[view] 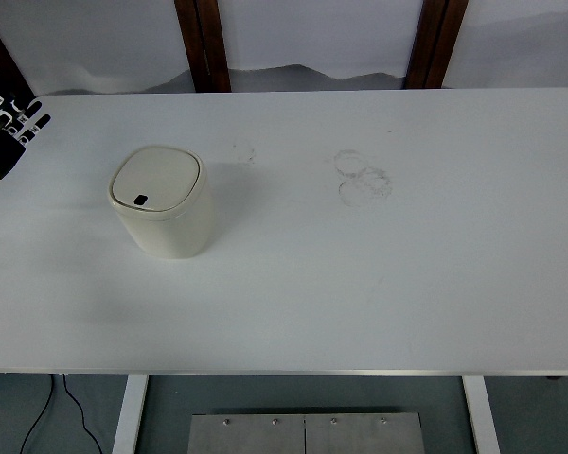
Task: Open trash can
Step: 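Move the left hand in over the cream trash can's lid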
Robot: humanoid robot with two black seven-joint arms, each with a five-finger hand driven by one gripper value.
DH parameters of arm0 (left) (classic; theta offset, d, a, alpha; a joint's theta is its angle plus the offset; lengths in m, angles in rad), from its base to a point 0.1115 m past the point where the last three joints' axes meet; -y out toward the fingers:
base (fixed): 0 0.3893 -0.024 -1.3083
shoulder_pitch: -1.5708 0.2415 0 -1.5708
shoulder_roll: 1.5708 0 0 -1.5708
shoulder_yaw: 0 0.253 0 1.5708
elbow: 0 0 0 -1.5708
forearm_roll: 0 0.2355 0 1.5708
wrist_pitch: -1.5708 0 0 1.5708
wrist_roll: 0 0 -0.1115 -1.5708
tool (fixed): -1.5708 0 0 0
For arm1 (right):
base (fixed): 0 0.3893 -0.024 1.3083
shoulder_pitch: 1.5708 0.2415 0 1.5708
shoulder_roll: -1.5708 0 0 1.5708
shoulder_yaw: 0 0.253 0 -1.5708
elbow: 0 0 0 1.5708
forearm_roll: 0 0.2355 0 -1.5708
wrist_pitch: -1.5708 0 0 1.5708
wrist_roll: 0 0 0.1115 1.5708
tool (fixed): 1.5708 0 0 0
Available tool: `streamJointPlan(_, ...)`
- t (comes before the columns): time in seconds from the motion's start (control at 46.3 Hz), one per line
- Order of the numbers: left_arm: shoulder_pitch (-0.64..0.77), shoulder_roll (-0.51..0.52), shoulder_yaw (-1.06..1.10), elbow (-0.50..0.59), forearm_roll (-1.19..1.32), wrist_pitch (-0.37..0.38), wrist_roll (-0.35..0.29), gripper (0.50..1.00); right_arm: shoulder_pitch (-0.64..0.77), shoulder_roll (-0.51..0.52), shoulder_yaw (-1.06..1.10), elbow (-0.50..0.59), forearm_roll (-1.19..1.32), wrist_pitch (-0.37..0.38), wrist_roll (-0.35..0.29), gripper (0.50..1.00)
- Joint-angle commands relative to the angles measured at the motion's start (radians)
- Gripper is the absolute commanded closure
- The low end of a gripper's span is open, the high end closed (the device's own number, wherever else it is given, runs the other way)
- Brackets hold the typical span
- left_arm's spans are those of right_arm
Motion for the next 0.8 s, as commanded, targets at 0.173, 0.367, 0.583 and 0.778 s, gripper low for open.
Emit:
streamJointPlan(0.173, -0.002, 0.016, 0.0, -0.079, 0.009, 0.052, 0.002, 0.5, 0.0, 0.0, 0.0, 0.0, 0.0, -0.001, 0.0, 0.505)
streamJointPlan(0.367, 0.02, 0.086, 0.014, -0.314, 0.023, 0.212, 0.002, 0.5, 0.0, 0.0, 0.0, 0.0, 0.0, -0.001, 0.0, 0.505)
streamJointPlan(0.583, 0.02, 0.217, 0.029, -0.596, 0.023, 0.347, 0.005, 0.5, 0.002, 0.0, 0.0, 0.0, 0.0, 0.001, 0.0, 0.505)
streamJointPlan(0.778, -0.064, 0.371, 0.092, -0.748, 0.023, 0.375, 0.069, 0.5, 0.006, 0.0, 0.0, 0.0, 0.0, 0.0, 0.0, 0.505)
